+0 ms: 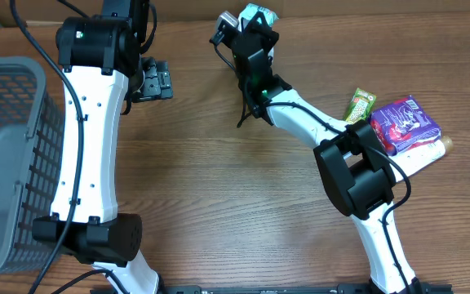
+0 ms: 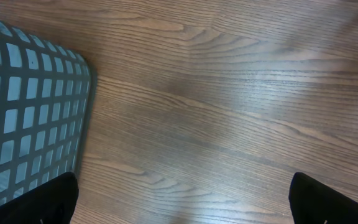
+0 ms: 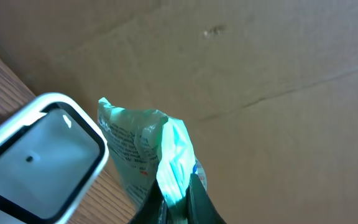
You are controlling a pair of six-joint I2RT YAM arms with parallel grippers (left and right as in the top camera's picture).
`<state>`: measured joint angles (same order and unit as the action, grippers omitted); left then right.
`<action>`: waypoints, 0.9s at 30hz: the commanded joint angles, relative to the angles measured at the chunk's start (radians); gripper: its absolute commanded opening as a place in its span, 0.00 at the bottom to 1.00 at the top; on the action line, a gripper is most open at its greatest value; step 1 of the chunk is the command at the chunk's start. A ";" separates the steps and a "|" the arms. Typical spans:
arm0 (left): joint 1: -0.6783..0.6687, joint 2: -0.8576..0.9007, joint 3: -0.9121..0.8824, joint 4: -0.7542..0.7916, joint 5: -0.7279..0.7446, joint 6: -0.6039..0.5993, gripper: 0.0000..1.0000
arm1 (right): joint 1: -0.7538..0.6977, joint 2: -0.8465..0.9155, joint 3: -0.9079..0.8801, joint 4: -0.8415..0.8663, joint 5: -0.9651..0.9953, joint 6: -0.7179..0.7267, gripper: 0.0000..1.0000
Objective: Scan the item barcode
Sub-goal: 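Hold the wipes pack's barcode against the white scanner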
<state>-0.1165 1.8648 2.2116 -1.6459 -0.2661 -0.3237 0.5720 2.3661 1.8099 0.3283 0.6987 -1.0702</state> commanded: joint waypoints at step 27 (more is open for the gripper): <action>-0.002 0.009 -0.003 0.001 -0.003 -0.017 0.99 | -0.014 0.011 0.014 -0.023 0.010 0.021 0.04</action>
<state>-0.1165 1.8648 2.2116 -1.6459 -0.2661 -0.3237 0.5560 2.3669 1.8099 0.2916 0.6899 -1.0618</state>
